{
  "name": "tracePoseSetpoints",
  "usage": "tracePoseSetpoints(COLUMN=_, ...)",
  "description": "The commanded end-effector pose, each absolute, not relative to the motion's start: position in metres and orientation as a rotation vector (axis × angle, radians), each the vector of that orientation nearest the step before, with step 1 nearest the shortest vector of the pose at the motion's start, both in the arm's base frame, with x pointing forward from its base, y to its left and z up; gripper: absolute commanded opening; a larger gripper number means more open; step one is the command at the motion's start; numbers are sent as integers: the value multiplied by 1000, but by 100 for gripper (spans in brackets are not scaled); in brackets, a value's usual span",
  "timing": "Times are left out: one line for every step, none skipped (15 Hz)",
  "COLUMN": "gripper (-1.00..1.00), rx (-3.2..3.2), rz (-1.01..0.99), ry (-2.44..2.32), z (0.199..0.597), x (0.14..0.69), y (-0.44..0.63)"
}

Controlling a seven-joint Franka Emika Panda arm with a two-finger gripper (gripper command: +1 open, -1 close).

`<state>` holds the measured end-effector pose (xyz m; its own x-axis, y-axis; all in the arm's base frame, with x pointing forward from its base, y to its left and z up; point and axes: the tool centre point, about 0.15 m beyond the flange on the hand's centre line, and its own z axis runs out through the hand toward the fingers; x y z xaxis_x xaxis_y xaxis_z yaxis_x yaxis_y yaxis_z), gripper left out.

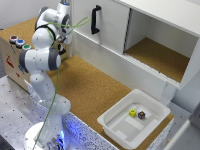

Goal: Pull the drawer

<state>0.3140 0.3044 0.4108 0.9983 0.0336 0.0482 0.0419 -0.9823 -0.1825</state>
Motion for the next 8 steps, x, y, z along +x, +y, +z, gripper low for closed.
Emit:
tracePoseSetpoints(gripper=100, rx=-2935, rz=-196, ry=-65, z=361, x=292, y=316)
tracePoseSetpoints(gripper=100, rx=-2943, rz=-172, ry=-69, z=359, x=296, y=317)
tracePoseSetpoints(gripper=100, rx=-2953, rz=-128, ry=-77, z=359, x=302, y=318)
tracePoseSetpoints(gripper=100, rx=-2959, rz=-116, ry=-74, z=363, x=307, y=318)
tracePoseSetpoints(gripper=100, rx=-2966, rz=-98, ry=-93, z=365, x=311, y=320)
tracePoseSetpoints(gripper=100, rx=-2965, rz=-42, ry=-127, z=362, x=317, y=324)
tracePoseSetpoints(gripper=100, rx=-2958, rz=-36, ry=-135, z=361, x=319, y=326)
tracePoseSetpoints(gripper=100, rx=-2963, rz=-33, ry=-156, z=360, x=322, y=331)
